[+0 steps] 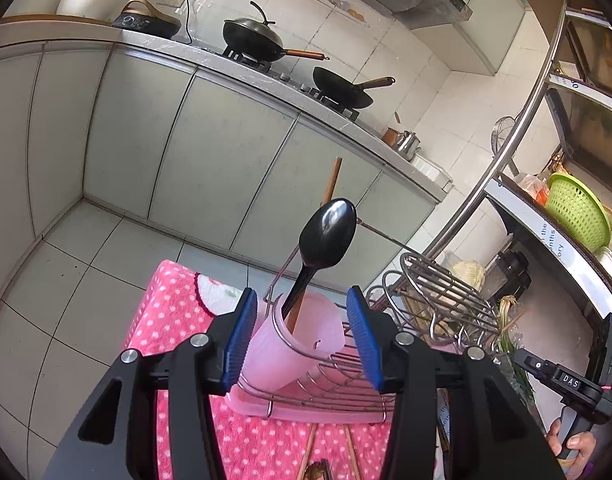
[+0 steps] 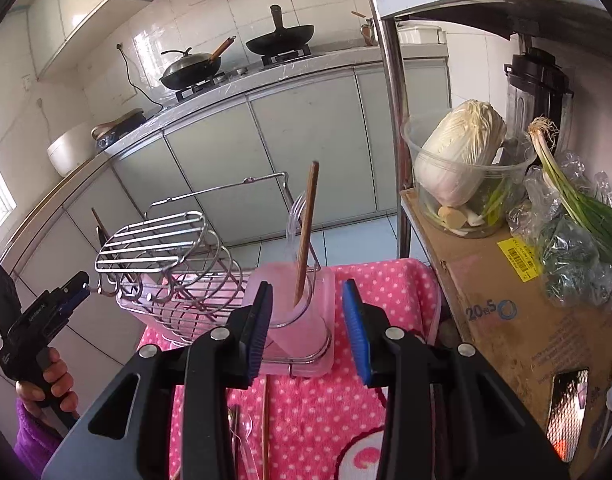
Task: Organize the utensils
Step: 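Lift both and release the spoon and chopstick into the pink cup, then return to the table and close the left tool on a chopstick while the right grasps another, then lift both held wooden chopsticks up over the pink cup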
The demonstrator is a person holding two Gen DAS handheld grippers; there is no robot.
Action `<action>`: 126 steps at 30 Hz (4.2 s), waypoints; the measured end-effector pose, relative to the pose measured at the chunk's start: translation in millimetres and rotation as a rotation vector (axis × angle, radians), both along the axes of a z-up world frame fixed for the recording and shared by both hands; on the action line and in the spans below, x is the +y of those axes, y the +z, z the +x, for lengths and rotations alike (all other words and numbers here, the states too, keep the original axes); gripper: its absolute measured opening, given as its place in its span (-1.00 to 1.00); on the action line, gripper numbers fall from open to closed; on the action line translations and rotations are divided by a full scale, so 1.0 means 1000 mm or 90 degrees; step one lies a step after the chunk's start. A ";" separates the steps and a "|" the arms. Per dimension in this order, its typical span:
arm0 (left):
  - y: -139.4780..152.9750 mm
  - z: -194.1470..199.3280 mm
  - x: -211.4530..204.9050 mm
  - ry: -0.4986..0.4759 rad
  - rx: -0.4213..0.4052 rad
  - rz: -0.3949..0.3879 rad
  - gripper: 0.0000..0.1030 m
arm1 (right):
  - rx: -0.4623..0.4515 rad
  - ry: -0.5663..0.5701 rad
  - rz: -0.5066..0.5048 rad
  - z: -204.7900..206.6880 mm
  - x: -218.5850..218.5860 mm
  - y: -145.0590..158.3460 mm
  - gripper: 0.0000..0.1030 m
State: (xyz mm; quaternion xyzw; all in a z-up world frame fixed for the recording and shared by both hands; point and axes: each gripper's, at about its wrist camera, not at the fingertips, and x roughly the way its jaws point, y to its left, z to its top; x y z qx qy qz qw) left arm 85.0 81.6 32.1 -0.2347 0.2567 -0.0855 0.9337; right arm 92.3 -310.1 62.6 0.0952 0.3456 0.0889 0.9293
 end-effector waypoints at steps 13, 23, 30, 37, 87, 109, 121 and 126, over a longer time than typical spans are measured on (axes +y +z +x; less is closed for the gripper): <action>-0.064 -0.047 -0.034 -0.122 0.145 0.105 -0.12 | 0.136 0.076 0.017 -0.044 0.040 -0.097 -0.28; -0.121 -0.066 -0.082 -0.230 0.235 0.186 -0.20 | 0.192 0.090 0.019 -0.055 0.059 -0.136 -0.28; -0.149 -0.061 -0.109 -0.263 0.299 0.231 -0.44 | 0.220 0.092 0.018 -0.060 0.061 -0.156 -0.28; -0.169 -0.060 -0.122 -0.259 0.348 0.274 -0.76 | 0.235 0.106 0.011 -0.066 0.067 -0.169 -0.28; -0.166 0.006 -0.104 -0.234 0.455 0.279 -0.87 | 0.288 0.148 -0.121 0.040 0.123 -0.199 -0.88; -0.081 -0.053 -0.031 -0.192 0.287 0.132 -0.88 | 0.175 0.129 0.019 -0.046 0.060 -0.126 -0.88; -0.041 -0.081 -0.037 -0.166 0.129 0.097 -0.88 | 0.039 0.098 0.027 -0.081 0.048 -0.085 -0.88; -0.027 -0.091 -0.038 -0.158 0.077 0.088 -0.88 | -0.016 0.075 0.042 -0.093 0.035 -0.068 -0.88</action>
